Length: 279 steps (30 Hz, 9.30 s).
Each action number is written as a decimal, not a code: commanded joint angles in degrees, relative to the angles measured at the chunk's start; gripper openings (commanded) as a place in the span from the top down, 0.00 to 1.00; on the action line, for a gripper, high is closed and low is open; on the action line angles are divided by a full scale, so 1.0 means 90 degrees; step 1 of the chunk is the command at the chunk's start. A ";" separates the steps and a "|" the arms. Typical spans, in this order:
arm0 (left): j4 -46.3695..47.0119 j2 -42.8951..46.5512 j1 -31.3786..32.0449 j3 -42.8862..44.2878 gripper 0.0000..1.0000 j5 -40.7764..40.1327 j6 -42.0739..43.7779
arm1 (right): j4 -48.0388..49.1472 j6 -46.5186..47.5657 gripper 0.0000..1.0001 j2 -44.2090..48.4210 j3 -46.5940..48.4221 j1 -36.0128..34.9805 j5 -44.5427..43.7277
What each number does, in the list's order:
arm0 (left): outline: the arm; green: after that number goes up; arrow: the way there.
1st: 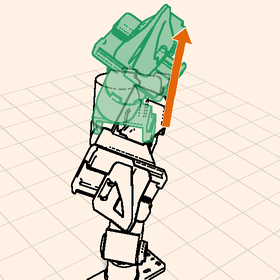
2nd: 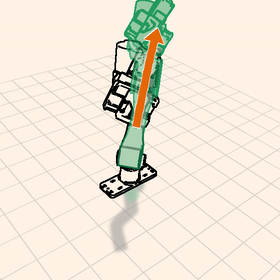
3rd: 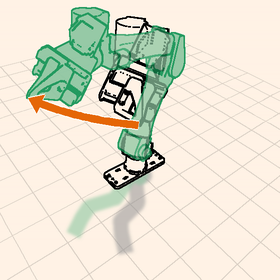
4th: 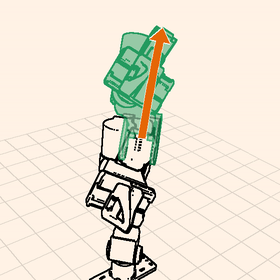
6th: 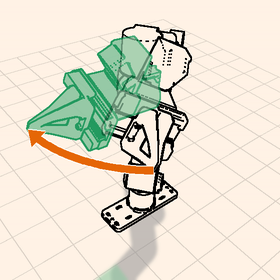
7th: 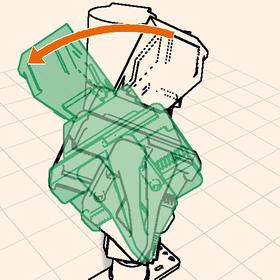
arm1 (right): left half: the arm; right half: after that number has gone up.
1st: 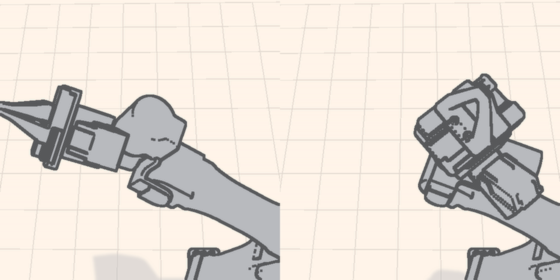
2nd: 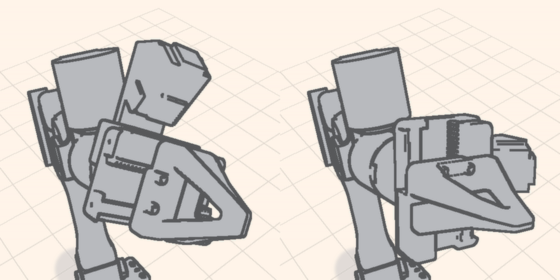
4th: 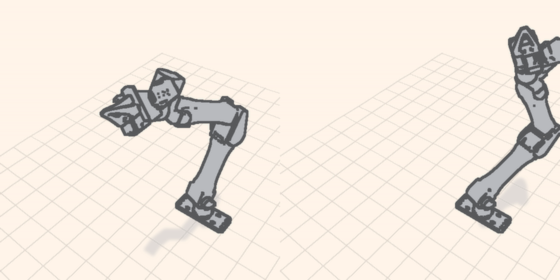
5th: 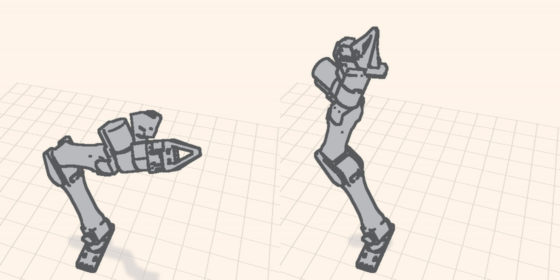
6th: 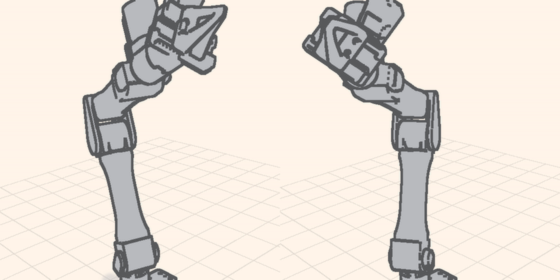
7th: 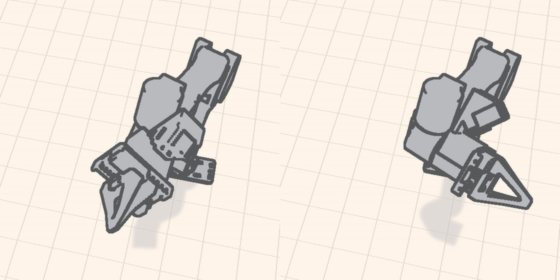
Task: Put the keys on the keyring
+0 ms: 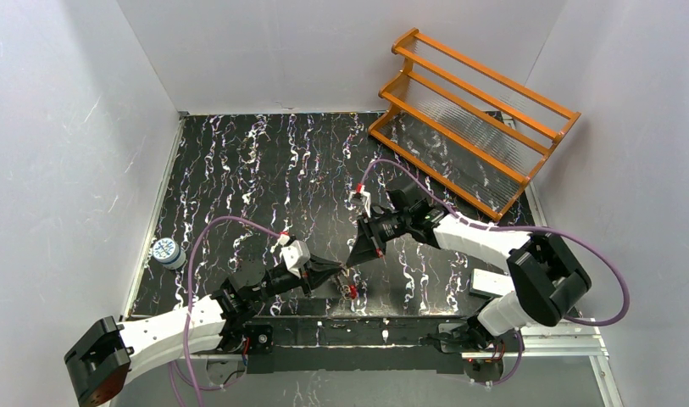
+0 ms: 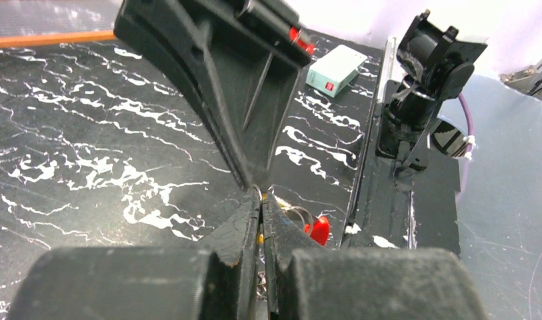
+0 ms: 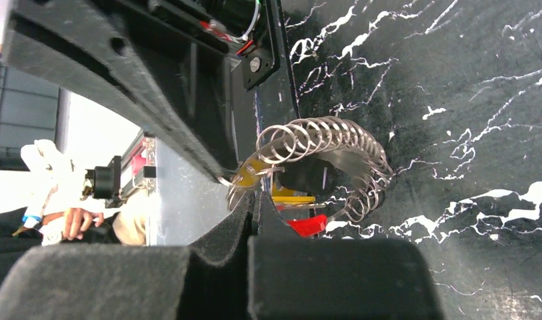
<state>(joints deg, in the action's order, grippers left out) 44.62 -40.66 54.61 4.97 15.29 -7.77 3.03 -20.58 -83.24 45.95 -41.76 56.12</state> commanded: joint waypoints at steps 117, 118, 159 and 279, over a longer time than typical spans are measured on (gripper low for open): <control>0.0557 0.0558 0.0433 -0.0209 1.00 -0.2364 0.0673 | 0.1740 -0.1282 0.99 0.1257 -0.0488 -0.0114 -0.1823; 0.0559 0.0541 0.0439 -0.0218 1.00 -0.2382 0.0655 | 0.1802 -0.1294 0.99 0.1215 -0.0482 -0.0130 -0.1829; 0.0618 0.0344 0.0461 -0.0367 1.00 -0.2556 0.0394 | 0.2585 -0.1383 0.99 0.0320 -0.0197 -0.0467 -0.2179; 0.0618 0.0409 0.0470 -0.0445 1.00 -0.2500 0.0158 | 0.2470 -0.1593 0.99 0.0380 -0.0317 -0.0396 -0.2532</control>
<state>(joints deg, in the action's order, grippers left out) 47.92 -37.50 58.52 1.43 -7.73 -6.20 24.03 -34.46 -80.73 40.42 -46.37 34.24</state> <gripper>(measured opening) 0.009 0.031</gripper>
